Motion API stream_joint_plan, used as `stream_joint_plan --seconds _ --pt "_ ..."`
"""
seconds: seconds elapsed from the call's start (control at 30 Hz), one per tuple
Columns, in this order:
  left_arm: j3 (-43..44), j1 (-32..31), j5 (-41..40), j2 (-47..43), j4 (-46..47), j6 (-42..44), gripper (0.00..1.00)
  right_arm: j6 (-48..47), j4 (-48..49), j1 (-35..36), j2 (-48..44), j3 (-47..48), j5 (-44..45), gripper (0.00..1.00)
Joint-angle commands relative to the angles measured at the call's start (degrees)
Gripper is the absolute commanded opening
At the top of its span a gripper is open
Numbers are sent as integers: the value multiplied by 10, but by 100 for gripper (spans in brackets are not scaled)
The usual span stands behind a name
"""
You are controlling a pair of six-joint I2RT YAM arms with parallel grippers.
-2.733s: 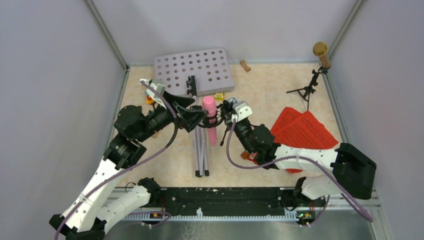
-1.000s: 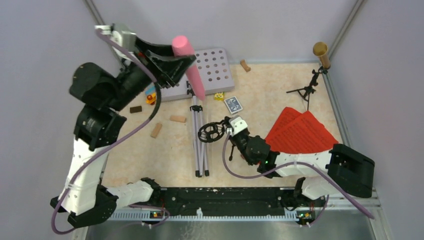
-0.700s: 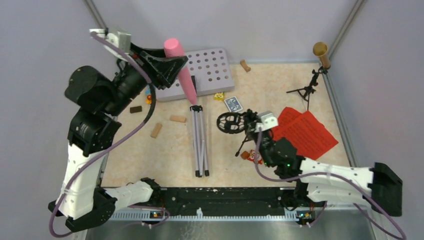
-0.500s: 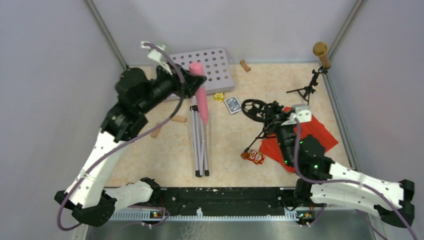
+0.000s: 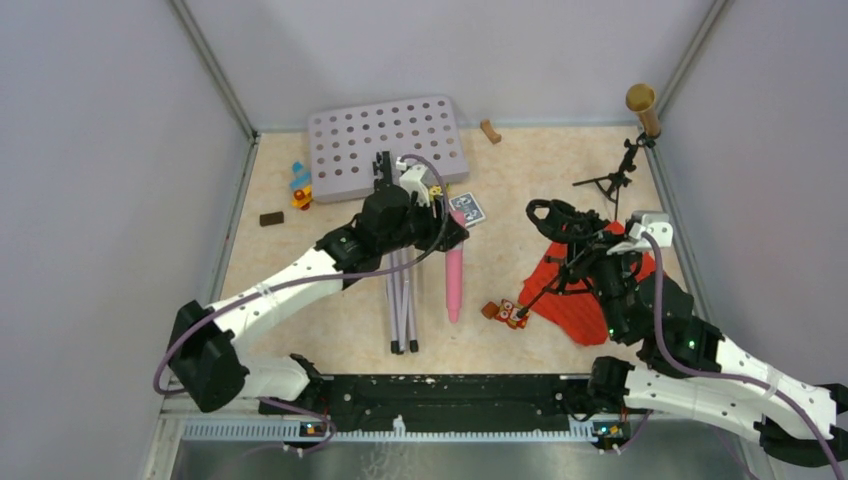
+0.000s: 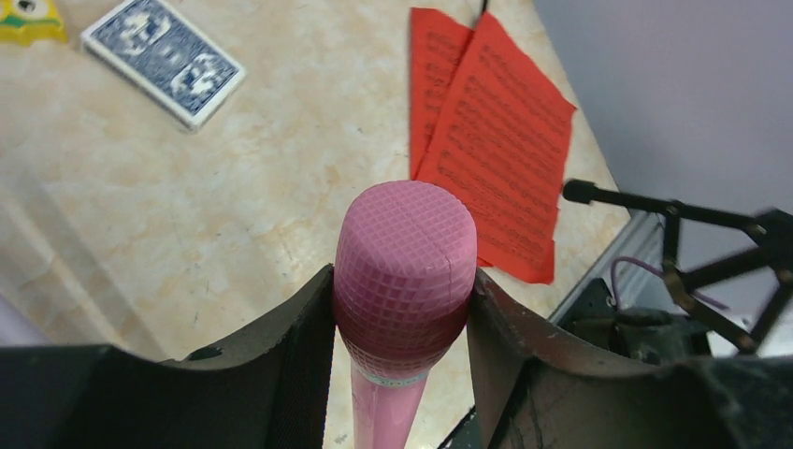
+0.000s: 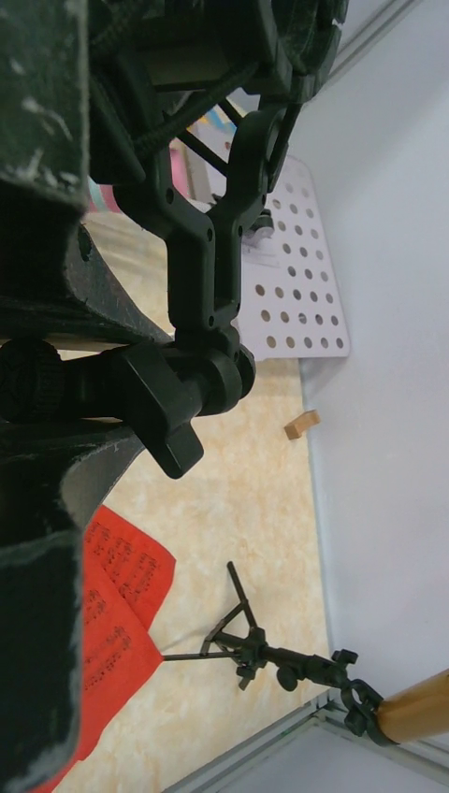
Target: Pack up the instrument practice props
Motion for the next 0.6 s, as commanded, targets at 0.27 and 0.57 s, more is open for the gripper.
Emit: stream_joint_plan --seconds 0.27,0.57 --pt "39 15 -82 196 8 -45 0 71 -49 1 0 19 -8 0" --pt "45 25 -107 269 19 -27 32 81 -56 1 9 15 -42 0"
